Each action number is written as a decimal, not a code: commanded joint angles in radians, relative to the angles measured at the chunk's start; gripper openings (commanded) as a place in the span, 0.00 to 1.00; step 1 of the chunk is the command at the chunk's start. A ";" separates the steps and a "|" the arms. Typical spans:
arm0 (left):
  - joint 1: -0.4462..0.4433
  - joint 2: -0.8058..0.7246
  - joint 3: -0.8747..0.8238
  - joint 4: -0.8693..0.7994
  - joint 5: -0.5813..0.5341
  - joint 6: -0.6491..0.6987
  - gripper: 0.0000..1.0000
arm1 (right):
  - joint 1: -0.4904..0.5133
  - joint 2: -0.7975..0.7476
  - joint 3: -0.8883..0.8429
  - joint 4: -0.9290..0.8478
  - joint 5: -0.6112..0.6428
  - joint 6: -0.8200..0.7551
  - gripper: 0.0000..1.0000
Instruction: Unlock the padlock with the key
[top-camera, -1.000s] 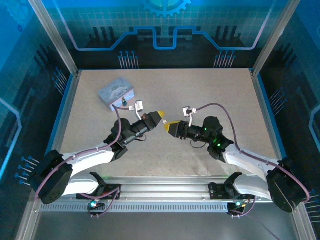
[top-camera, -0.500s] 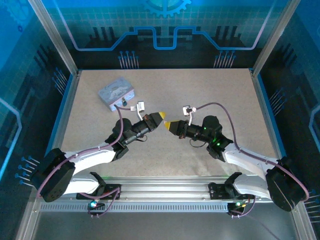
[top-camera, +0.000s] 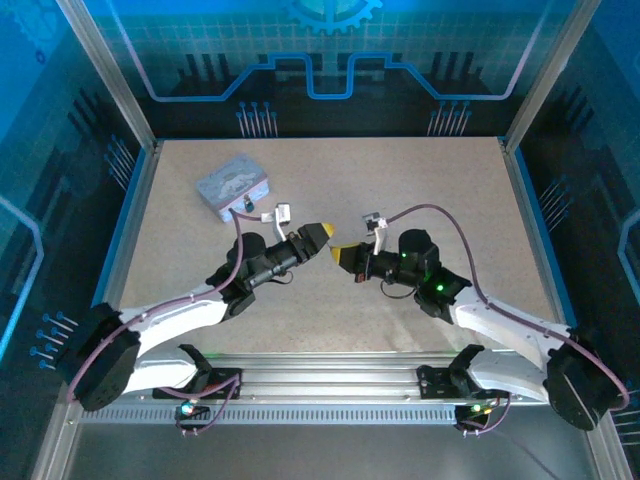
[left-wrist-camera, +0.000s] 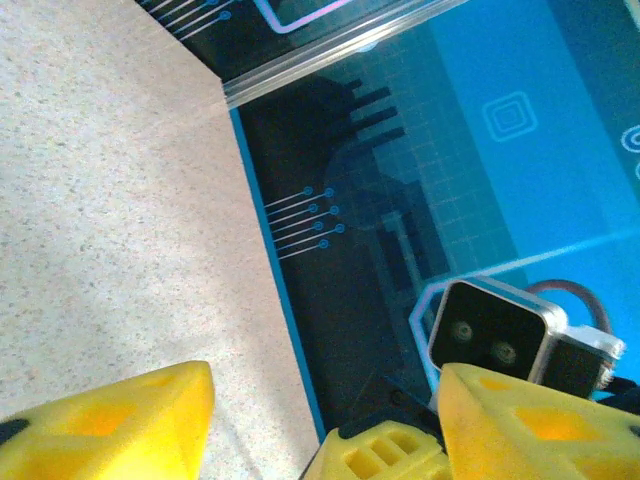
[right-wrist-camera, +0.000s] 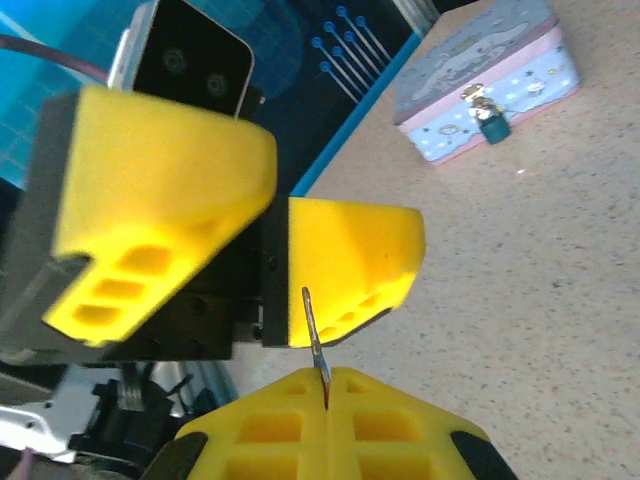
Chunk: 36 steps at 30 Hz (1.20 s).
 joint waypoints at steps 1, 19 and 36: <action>-0.002 -0.103 0.102 -0.367 -0.087 0.018 0.70 | 0.057 -0.044 0.076 -0.245 0.195 -0.256 0.00; 0.003 -0.118 0.299 -0.878 -0.126 -0.368 0.68 | 0.330 -0.025 0.162 -0.282 0.780 -1.042 0.00; -0.010 -0.075 0.259 -0.791 -0.052 -0.495 0.50 | 0.390 0.105 0.208 -0.205 0.826 -1.229 0.00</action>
